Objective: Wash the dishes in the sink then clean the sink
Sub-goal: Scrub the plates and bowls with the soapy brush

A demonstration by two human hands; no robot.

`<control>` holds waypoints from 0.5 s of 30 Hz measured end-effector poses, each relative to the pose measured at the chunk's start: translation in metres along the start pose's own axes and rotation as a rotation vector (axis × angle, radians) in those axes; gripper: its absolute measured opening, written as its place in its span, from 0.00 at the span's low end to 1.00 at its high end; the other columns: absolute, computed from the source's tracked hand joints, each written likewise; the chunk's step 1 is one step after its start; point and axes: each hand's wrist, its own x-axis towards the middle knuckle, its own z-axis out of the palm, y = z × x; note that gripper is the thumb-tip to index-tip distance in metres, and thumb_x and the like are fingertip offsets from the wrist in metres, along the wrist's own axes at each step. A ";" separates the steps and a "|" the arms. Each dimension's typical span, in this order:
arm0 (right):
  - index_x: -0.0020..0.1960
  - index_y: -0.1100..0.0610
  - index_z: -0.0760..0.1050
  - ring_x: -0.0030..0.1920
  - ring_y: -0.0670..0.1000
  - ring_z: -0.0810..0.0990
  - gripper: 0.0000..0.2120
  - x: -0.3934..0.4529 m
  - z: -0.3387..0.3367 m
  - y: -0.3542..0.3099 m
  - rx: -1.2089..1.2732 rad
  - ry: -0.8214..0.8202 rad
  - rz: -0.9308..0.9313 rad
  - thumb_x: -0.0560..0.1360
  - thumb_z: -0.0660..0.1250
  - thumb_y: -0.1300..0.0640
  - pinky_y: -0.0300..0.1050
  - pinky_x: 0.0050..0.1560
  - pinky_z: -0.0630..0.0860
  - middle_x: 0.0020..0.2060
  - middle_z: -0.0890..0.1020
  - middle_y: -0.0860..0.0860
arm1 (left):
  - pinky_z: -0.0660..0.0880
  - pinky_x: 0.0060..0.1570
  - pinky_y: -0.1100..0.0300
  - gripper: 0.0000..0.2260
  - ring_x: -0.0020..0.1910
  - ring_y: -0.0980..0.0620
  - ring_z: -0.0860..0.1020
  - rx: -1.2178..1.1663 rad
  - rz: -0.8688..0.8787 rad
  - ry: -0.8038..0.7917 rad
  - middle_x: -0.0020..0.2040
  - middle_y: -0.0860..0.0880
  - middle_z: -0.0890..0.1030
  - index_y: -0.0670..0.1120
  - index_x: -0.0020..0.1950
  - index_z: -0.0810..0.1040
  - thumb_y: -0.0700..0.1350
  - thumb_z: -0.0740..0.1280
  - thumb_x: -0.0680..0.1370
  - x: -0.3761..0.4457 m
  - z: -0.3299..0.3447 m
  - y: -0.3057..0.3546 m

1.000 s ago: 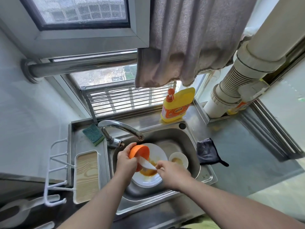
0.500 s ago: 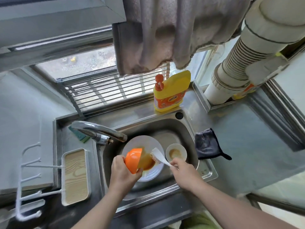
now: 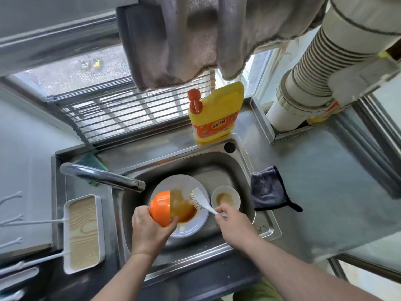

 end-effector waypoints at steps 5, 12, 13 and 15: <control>0.54 0.42 0.75 0.43 0.50 0.81 0.05 -0.002 0.002 0.000 0.018 -0.004 0.005 0.82 0.60 0.45 0.49 0.48 0.78 0.42 0.83 0.47 | 0.75 0.45 0.50 0.30 0.47 0.46 0.74 -0.013 -0.021 -0.015 0.48 0.49 0.70 0.48 0.49 0.68 0.57 0.85 0.63 -0.002 -0.002 0.000; 0.57 0.42 0.76 0.42 0.48 0.80 0.07 -0.009 0.006 -0.006 0.059 0.000 0.004 0.82 0.61 0.46 0.45 0.45 0.75 0.43 0.82 0.46 | 0.76 0.42 0.51 0.28 0.45 0.47 0.75 -0.020 -0.061 -0.047 0.48 0.50 0.71 0.49 0.49 0.69 0.56 0.85 0.64 0.000 -0.006 -0.010; 0.57 0.42 0.75 0.41 0.48 0.80 0.07 -0.010 0.007 -0.006 0.064 0.000 0.006 0.82 0.61 0.46 0.45 0.43 0.74 0.42 0.82 0.46 | 0.74 0.41 0.53 0.28 0.45 0.48 0.75 -0.034 -0.086 -0.052 0.48 0.50 0.72 0.49 0.49 0.69 0.56 0.84 0.65 0.000 -0.007 -0.010; 0.56 0.42 0.75 0.39 0.48 0.79 0.05 -0.011 0.007 -0.006 0.079 0.004 0.008 0.82 0.62 0.46 0.45 0.41 0.74 0.40 0.82 0.46 | 0.73 0.41 0.54 0.26 0.45 0.49 0.76 -0.090 -0.153 -0.074 0.49 0.49 0.73 0.48 0.52 0.70 0.56 0.82 0.69 0.002 -0.008 -0.007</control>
